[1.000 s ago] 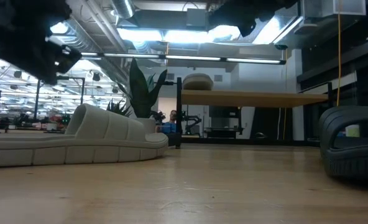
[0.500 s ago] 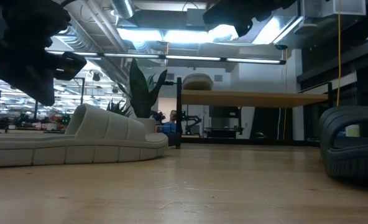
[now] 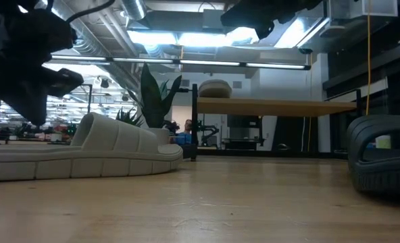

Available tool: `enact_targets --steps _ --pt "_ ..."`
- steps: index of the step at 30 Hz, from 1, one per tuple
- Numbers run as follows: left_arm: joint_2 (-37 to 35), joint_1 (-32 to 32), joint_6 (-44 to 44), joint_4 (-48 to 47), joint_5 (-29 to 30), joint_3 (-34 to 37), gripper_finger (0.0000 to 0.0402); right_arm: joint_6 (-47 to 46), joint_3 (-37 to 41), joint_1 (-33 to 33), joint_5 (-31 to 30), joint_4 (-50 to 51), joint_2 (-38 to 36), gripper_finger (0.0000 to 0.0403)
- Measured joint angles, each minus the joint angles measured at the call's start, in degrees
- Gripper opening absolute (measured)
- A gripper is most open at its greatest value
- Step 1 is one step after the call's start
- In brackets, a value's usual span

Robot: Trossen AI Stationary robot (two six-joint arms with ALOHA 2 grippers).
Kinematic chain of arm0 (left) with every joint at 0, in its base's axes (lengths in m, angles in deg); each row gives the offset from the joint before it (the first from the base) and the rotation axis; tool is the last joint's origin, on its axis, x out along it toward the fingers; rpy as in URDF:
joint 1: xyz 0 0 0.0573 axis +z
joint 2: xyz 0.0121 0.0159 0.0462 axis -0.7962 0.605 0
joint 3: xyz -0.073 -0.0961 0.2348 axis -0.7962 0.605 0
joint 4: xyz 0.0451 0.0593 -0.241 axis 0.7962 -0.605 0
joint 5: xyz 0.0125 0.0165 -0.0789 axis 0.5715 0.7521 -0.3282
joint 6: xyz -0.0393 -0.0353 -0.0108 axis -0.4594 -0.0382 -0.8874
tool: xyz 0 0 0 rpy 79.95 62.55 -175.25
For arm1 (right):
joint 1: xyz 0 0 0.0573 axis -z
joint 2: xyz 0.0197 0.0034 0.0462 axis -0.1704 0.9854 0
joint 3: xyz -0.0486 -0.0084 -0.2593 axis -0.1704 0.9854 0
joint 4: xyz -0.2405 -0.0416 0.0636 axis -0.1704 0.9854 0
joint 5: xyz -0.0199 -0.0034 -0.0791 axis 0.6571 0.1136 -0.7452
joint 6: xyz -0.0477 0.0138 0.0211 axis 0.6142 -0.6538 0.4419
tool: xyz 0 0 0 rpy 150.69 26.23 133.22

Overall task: Pick and place slides into the shelf
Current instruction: Put the gray slipper on the shelf

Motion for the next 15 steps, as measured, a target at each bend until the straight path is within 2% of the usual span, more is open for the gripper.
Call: enact_targets --steps 4,11,15 --pt "1.65 -0.08 -2.60 -0.18 -4.05 -0.02 0.0000 0.17 0.00 0.00 0.00 0.17 0.04 0.0021" --pt "9.93 -1.51 -6.97 0.41 -10.79 0.00 0.0000 1.39 0.00 0.00 0.00 0.33 0.04 0.0021" --pt "13.18 -2.33 -8.77 4.93 -14.16 0.00 0.0000 1.55 0.00 0.00 0.00 0.12 0.04 0.0021"
